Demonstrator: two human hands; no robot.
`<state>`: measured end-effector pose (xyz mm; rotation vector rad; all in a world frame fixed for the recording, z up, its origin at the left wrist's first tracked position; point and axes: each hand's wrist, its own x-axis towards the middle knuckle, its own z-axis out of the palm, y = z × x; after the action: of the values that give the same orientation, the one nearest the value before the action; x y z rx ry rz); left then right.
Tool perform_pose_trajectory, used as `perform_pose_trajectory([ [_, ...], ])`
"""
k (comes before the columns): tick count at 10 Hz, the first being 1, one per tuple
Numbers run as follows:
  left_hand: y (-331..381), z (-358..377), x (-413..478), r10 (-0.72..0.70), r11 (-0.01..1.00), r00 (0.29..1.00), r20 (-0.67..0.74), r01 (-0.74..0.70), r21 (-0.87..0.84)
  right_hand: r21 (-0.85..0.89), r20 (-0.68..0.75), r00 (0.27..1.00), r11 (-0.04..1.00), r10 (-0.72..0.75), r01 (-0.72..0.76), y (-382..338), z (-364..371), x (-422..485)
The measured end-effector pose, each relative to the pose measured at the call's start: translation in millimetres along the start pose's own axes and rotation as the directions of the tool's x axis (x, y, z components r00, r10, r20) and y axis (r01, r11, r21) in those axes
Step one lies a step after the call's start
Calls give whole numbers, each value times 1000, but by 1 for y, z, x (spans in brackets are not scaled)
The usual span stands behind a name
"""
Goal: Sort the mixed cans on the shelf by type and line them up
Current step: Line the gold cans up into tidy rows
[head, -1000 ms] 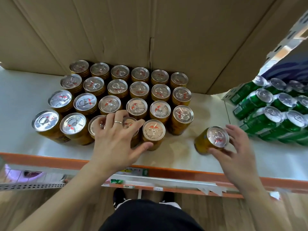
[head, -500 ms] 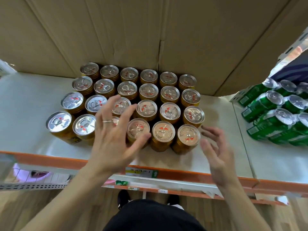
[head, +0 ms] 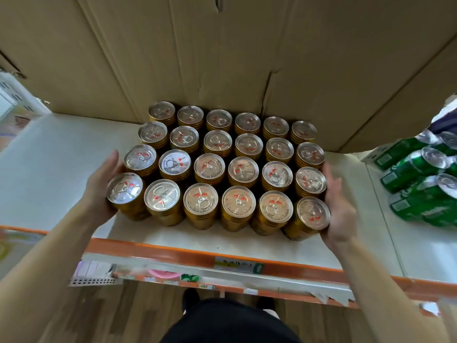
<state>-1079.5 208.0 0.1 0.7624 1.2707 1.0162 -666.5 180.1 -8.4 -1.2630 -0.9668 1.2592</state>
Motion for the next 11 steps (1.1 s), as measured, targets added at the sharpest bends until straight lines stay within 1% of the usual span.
perform_pose_trajectory([
  [1,14,-1,11,104,994,994,35,-103,-43,-140,-44,998,989,-51,45,-10,-9,14],
  [2,34,12,35,131,987,991,-13,-132,-88,-643,-125,992,763,-20,-66,-8,-25,42],
  [3,52,35,51,77,997,997,8,-77,5,619,-62,932,747,357,-245,-26,-10,66],
  [4,50,37,64,40,999,998,56,-41,29,-6,-151,982,993,114,-116,-34,13,70],
  [5,48,29,67,19,1000,998,63,-20,15,130,-101,978,977,183,-170,-31,13,75],
  [6,45,27,67,29,1000,994,102,-29,-2,66,-70,987,988,145,-140,-38,15,70],
  [7,47,27,58,42,999,989,138,-44,11,-9,-95,986,990,138,-139,-36,10,62],
  [8,43,7,43,104,992,991,84,-109,60,-170,-108,994,985,8,-27,-41,13,28],
  [9,24,2,-4,326,935,938,-116,-301,189,-314,-94,984,942,-151,114,-22,11,-27],
  [10,-10,14,-53,639,434,757,134,-499,750,-816,31,924,524,-382,244,-1,20,-72],
  [11,-46,30,-59,650,-9,705,285,-368,930,-934,134,876,235,-463,268,18,43,-82],
])
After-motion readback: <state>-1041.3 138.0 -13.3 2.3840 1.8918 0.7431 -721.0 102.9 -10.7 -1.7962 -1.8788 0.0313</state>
